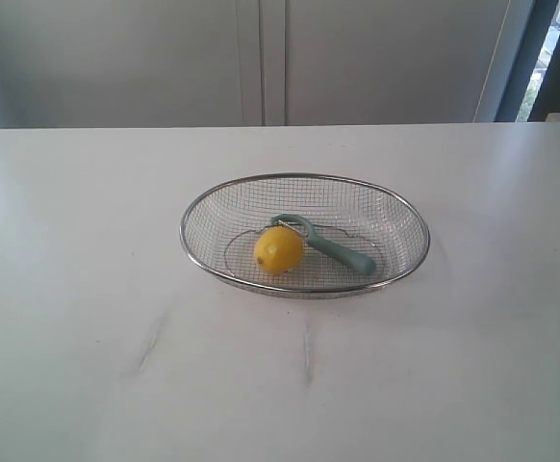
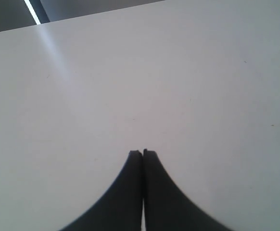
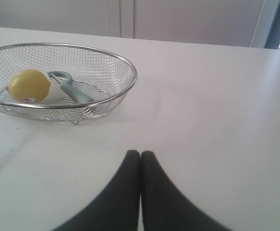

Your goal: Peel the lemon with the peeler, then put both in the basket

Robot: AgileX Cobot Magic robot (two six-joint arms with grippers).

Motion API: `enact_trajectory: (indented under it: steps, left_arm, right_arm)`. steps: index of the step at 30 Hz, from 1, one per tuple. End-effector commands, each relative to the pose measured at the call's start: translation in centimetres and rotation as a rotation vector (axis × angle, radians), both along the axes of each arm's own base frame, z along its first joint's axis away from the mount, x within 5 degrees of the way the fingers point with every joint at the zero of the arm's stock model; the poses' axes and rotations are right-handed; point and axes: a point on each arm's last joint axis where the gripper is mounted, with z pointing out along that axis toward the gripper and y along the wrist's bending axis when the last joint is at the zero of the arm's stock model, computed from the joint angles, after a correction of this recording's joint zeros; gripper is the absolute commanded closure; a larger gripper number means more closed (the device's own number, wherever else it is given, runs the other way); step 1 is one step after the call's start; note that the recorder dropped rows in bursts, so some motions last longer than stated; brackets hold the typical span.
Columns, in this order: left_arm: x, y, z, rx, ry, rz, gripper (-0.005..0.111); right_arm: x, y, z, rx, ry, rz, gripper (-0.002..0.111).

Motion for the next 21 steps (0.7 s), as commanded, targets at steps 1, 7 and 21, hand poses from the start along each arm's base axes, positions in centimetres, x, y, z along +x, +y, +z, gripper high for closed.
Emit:
enact_trajectory:
  steps: [1, 7, 21]
  left_arm:
    - [0.0, 0.0, -0.2, -0.003, -0.001, 0.003, 0.106]
    - [0.0, 0.0, -0.2, -0.003, -0.001, 0.003, 0.106]
    - [0.0, 0.0, -0.2, -0.003, -0.001, 0.003, 0.106]
  right_arm:
    - [0.0, 0.0, -0.1, 0.062, 0.007, -0.013, 0.108]
    - [0.1, -1.0, -0.2, 0.025, 0.002, -0.121, 0.108]
    - [0.1, -1.7, -0.2, -0.092, -0.011, -0.215, 0.108]
